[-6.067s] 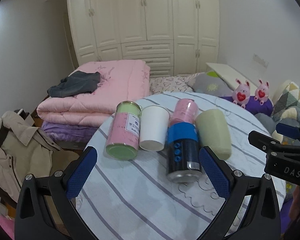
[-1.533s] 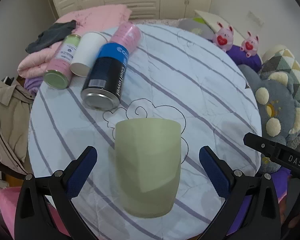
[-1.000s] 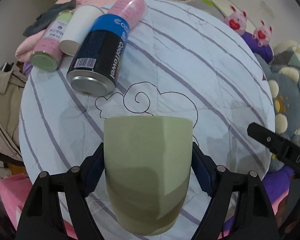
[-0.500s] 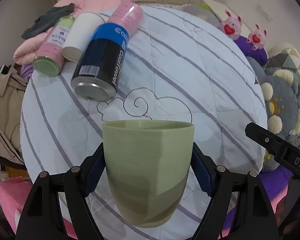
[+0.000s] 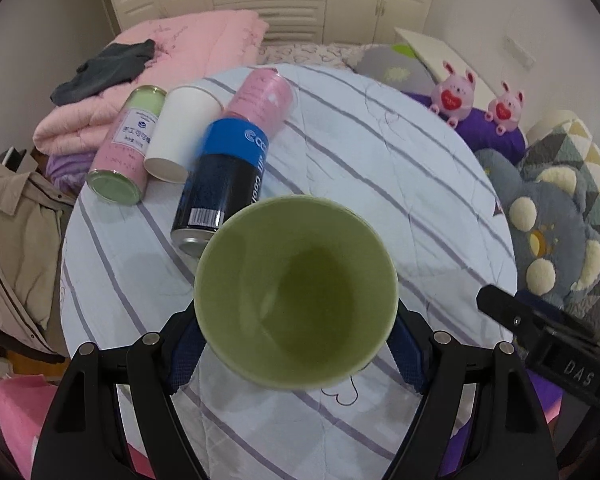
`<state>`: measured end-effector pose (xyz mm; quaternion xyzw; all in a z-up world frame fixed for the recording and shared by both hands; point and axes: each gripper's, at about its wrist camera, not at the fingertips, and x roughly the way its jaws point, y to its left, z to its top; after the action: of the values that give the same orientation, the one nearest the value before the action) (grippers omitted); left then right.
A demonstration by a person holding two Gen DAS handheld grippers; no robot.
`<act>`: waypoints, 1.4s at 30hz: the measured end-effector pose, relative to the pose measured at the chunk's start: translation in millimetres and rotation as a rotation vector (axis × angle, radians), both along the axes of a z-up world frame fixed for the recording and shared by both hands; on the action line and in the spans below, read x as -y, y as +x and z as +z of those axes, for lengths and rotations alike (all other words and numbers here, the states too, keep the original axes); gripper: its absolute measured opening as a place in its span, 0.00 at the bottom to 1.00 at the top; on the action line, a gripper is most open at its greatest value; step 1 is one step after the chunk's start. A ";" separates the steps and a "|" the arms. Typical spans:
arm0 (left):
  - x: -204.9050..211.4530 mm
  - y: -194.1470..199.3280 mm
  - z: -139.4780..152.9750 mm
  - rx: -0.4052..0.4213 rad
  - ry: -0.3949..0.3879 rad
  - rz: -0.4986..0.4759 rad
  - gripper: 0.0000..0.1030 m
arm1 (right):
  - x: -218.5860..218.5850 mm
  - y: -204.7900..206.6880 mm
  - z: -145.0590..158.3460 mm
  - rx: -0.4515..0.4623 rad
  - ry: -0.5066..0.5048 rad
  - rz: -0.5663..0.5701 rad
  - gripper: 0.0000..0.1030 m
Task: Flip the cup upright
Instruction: 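Rotate the right gripper to turn the green cup rim-up, then lower the upright green cup onto the table beside the spray can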
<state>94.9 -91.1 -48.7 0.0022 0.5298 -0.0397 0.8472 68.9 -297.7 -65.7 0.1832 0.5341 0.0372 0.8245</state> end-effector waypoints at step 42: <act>-29.9 -56.0 31.5 0.174 0.022 0.018 0.93 | -32.8 -41.1 25.1 0.042 -0.073 0.033 0.79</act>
<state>38.9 -61.3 -17.2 0.0100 0.4547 -0.0260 0.8902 27.9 -264.9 -40.6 0.1432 0.5209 0.0351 0.8408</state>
